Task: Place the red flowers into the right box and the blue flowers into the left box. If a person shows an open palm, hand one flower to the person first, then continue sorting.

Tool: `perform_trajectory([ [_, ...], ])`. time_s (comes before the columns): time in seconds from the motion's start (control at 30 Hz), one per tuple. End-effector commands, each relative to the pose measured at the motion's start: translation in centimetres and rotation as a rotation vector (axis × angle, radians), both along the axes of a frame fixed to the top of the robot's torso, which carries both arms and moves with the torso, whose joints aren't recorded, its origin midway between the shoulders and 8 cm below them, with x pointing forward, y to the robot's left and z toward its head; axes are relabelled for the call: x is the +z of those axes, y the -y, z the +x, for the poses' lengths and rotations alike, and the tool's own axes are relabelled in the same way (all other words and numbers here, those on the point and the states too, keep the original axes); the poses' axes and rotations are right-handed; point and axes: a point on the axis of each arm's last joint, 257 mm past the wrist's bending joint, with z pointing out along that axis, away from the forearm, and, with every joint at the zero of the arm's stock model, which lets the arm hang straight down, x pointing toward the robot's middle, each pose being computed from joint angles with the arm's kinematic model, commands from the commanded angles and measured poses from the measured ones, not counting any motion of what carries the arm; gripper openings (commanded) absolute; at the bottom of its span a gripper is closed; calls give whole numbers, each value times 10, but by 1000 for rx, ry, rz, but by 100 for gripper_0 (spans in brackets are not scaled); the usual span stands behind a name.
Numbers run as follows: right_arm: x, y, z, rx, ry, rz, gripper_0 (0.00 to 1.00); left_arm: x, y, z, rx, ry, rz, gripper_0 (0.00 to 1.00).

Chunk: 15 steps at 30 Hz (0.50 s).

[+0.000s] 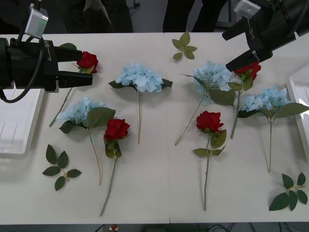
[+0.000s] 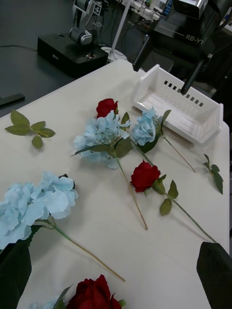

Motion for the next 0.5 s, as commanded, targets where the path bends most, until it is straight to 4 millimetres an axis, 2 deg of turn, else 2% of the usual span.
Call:
perform_trajectory([
  [0.03, -27, 16, 2, -34, -32, -1, 100, 23, -7, 2, 1, 71, 12, 100],
  [0.07, -26, 18, 2, -46, -35, 11, 100, 10, -5, 2, 6, 27, -21, 100],
  [0.3, -6, 32, 5, -78, -5, 1, 100, 21, -8, 7, 39, -6, -46, 100],
  [0.4, -3, 45, -1, -139, -54, -39, 100, 21, -26, 20, 133, -64, -21, 100],
  [0.5, 0, 60, -8, -223, -93, -83, 100, 10, -48, 36, 249, -118, 22, 100],
])
